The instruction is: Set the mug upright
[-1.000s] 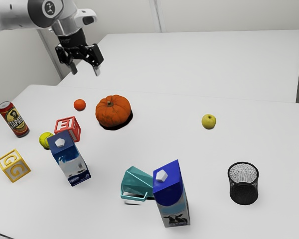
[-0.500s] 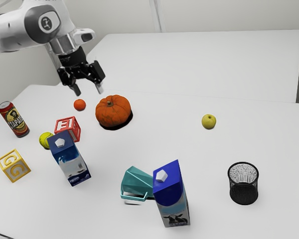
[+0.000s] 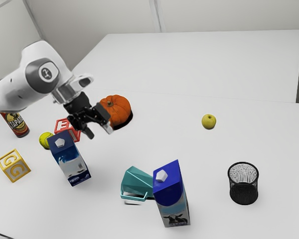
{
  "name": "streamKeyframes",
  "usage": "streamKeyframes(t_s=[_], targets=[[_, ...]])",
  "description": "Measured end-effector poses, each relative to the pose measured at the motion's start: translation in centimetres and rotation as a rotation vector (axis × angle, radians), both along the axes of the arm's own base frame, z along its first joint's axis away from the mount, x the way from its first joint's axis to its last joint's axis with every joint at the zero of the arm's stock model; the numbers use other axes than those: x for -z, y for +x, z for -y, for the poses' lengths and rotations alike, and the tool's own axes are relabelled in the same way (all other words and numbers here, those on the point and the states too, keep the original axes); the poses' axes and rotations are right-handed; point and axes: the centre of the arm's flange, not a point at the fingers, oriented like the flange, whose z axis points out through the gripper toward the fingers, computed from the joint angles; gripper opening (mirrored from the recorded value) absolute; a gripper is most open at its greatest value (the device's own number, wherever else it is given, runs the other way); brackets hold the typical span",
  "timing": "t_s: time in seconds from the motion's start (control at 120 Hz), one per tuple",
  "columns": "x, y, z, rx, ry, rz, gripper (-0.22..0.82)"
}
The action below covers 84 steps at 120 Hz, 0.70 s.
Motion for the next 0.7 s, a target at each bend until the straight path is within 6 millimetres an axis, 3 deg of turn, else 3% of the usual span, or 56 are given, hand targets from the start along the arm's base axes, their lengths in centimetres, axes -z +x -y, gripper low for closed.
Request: streamKeyframes(t_s=[0.292,0.558,0.7], targets=[[5.3,-0.8,1.3,0.031,-0.059,-0.001,0.60],[7.9,-1.3,3.2,0.048,-0.123,-0.011,0.60],[9.8,-1.7,3.2,0.055,-0.164,-0.028,0.60]])
